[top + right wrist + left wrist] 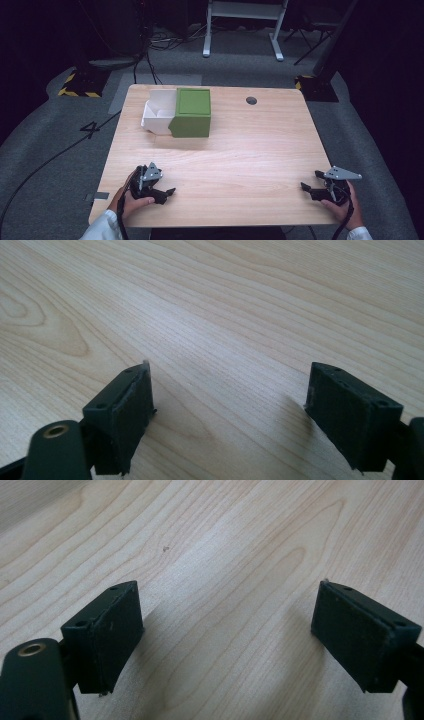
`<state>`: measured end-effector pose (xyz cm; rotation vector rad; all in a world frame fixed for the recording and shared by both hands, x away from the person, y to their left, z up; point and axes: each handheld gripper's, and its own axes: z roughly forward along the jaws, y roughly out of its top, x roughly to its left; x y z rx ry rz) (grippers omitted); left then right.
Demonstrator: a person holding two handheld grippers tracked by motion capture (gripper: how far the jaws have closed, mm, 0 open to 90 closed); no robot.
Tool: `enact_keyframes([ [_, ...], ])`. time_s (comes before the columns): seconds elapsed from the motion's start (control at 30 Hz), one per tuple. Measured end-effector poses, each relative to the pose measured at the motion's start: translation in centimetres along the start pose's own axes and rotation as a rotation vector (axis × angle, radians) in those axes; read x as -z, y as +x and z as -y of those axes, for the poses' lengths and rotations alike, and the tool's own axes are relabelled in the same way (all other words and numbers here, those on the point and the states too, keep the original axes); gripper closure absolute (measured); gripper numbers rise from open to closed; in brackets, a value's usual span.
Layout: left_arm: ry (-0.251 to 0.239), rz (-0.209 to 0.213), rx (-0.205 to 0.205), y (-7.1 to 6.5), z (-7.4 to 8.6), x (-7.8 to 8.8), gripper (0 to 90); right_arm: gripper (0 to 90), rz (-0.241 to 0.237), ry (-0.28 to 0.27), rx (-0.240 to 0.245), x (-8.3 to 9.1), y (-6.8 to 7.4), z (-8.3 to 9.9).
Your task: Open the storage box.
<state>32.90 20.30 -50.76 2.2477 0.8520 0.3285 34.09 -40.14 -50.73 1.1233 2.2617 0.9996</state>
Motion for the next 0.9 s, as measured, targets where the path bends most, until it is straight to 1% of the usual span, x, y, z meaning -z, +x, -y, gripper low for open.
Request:
enact_keyframes([
  [0.13, 0.005, 0.003, -0.004, 0.11, -0.11, -0.09, 11.9, 19.2, 0.001, 0.000, 0.004, 0.01, 0.01, 0.01],
  [0.17, 0.007, 0.003, -0.010, 0.18, -0.15, -0.10, 11.5, 19.2, 0.000, 0.000, 0.002, 0.01, 0.01, 0.00],
  [0.37, 0.005, 0.003, -0.007, 0.22, -0.18, -0.15, 11.3, 19.3, 0.012, -0.004, 0.013, 0.04, 0.17, 0.02],
  [0.6, 0.008, 0.007, -0.011, 0.32, -0.23, -0.21, 10.3, 19.3, 0.005, -0.001, 0.004, 0.02, 0.07, 0.01],
  [0.9, 0.008, -0.009, 0.002, 0.46, -0.28, -0.24, 10.0, 19.4, 0.004, -0.001, 0.004, 0.02, 0.05, 0.01],
])
